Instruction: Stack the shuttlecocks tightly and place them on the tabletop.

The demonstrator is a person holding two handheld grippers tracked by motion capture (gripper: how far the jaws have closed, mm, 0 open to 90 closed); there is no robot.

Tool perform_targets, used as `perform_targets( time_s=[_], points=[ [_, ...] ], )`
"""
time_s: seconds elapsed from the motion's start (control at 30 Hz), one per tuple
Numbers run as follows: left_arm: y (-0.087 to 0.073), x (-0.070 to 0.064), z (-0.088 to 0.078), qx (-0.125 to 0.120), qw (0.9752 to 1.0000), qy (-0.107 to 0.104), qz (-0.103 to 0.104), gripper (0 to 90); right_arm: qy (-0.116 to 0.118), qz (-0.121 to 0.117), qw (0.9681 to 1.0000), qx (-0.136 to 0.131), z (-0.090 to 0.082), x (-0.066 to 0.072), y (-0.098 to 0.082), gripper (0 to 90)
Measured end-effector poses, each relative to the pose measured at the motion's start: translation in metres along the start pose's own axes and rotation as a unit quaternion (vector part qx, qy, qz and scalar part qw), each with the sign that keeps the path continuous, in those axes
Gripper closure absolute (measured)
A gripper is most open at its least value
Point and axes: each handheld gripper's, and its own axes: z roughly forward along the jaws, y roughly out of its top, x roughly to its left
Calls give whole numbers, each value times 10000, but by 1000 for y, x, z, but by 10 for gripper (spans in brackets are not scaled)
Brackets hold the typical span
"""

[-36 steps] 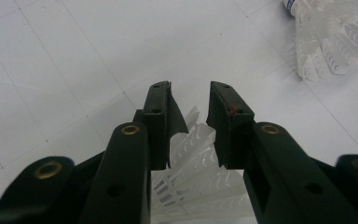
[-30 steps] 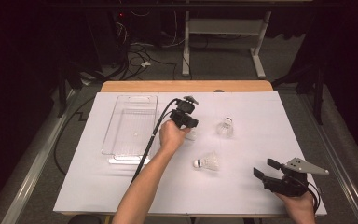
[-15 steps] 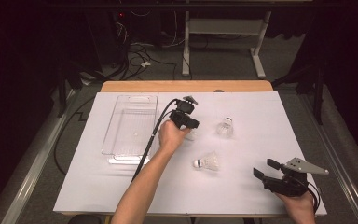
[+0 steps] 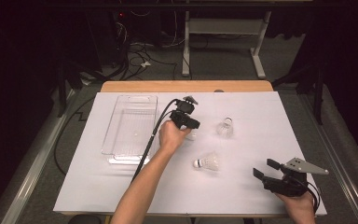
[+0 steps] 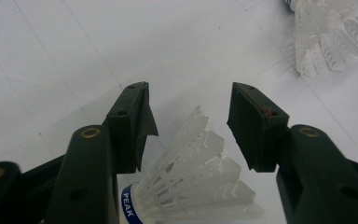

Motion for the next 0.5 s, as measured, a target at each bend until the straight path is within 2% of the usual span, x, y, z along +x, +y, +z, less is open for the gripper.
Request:
perform_targets(
  time_s=[0.43,0.5],
  points=[
    [0,-1,-10,-83,9996,-268,-45,426,-8,1,10000,-12,0,0,0,284],
    [0,-2,-12,-88,9996,-258,-36,408,-7,-4,10000,-9,0,0,0,284]
  ],
)
